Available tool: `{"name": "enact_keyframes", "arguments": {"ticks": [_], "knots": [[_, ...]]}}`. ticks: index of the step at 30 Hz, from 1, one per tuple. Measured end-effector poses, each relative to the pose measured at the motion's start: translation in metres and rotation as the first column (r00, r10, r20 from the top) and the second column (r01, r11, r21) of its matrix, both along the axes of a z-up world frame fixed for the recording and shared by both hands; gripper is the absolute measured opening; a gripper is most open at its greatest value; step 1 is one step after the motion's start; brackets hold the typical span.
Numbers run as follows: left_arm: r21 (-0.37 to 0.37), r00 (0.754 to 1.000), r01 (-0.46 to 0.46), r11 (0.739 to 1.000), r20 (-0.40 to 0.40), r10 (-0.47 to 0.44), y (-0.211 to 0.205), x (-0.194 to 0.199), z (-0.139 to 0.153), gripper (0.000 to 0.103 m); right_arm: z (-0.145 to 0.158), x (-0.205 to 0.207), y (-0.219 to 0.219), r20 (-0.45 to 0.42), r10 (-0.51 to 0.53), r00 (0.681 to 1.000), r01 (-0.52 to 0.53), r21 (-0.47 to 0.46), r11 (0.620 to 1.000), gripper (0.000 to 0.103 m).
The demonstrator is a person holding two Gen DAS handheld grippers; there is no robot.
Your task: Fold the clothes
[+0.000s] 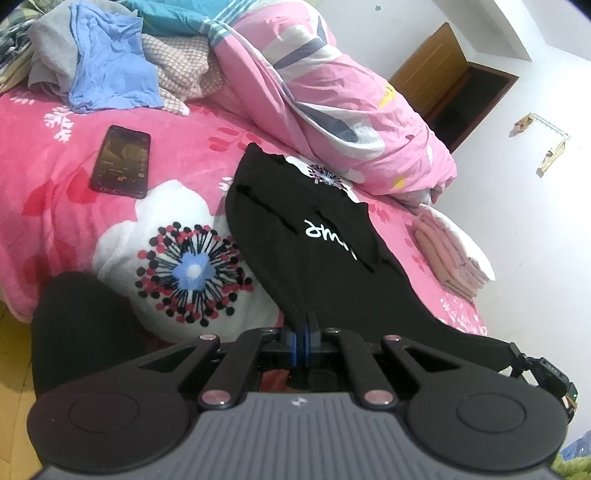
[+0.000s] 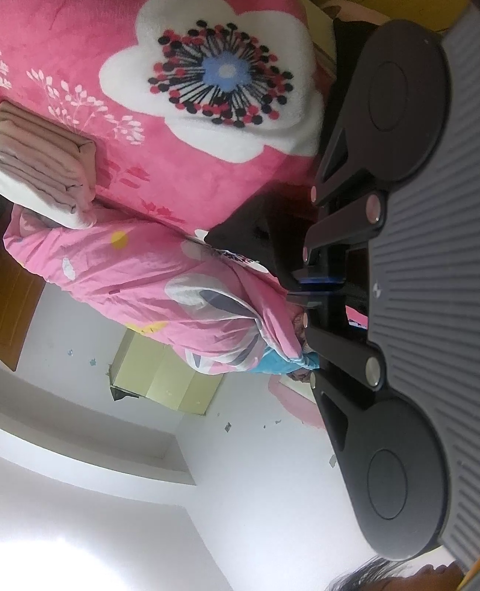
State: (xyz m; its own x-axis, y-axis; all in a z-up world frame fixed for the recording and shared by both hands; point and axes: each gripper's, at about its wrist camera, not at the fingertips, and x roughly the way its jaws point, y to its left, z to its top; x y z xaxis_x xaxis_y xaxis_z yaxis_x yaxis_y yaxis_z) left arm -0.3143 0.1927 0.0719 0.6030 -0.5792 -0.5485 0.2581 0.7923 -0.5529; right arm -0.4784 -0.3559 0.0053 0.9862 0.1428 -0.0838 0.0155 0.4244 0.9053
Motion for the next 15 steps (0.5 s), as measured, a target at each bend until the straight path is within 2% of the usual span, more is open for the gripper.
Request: {"name": "enact_keyframes", "arguments": {"ticks": [4, 15], "knots": [[-0.031, 1.0, -0.005, 1.0, -0.018, 0.005, 0.0, 0.013, -0.001, 0.004, 0.002, 0.015, -0.004, 0.009, 0.01, 1.0, -0.01, 0.0, 1.0, 0.002], [-0.088, 0.999, -0.031, 0.996, -0.006, 0.031, -0.002, 0.056, 0.001, 0.005, 0.01, 0.064, -0.016, 0.02, 0.028, 0.999, -0.028, -0.012, 1.0, 0.002]]}}
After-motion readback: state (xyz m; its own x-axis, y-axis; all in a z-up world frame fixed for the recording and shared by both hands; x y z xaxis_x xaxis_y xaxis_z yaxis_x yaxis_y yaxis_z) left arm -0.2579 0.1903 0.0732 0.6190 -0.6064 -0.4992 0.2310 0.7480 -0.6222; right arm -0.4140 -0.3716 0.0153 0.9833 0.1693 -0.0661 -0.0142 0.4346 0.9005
